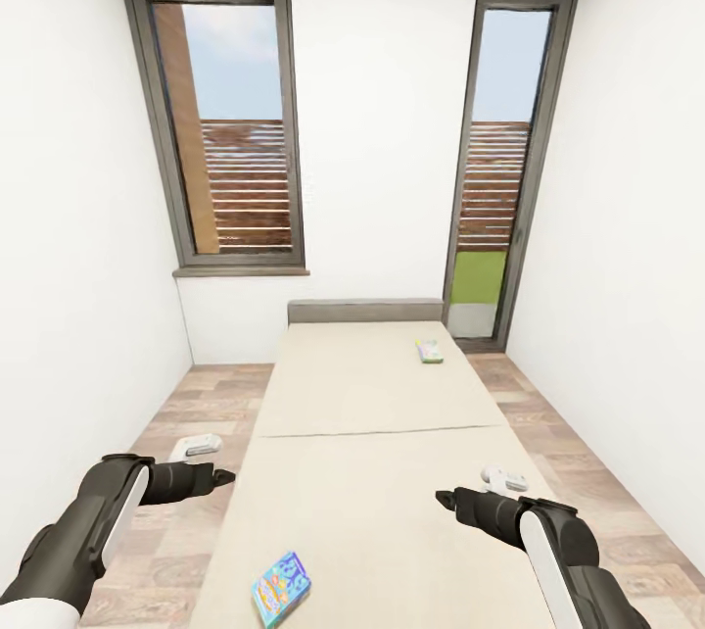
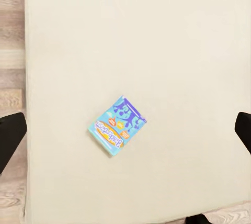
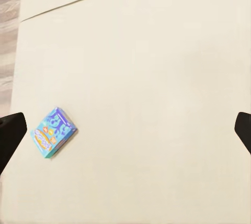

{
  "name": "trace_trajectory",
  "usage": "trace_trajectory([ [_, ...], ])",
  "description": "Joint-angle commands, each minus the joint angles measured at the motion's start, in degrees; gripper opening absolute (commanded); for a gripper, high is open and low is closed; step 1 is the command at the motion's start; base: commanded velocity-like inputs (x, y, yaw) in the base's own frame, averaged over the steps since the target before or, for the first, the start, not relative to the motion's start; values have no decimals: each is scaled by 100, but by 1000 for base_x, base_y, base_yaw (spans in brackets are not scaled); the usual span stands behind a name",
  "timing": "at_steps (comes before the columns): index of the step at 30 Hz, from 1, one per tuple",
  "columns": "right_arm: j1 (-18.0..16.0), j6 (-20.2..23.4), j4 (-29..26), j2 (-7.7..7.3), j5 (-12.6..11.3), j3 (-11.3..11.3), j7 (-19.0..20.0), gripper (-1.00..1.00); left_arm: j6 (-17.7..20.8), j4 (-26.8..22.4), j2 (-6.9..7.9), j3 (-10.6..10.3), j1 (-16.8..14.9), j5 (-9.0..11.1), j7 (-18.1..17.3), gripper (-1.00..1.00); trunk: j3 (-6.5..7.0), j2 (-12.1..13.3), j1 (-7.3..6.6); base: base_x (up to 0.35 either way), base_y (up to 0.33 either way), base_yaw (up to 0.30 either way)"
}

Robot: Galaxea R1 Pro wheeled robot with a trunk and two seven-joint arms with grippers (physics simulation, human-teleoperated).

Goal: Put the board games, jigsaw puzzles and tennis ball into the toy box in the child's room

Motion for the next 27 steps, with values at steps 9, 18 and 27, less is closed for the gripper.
trace_trajectory([
  [9,-2,27,1,6,-3,-7,-11,100,34,7,-6,7,-2,22,3,100,-3,-4,4,102,59,0],
  [18,-2,27,1,6,-8,-9,-14,100,34,8,-7,10,-2,22,5,100,-3,-4,4,4,2,0],
  [27,-2,27,1,6,-9,-6,-13,100,34,8,-7,14,-2,22,5,100,-3,-4,4,0,0,0],
])
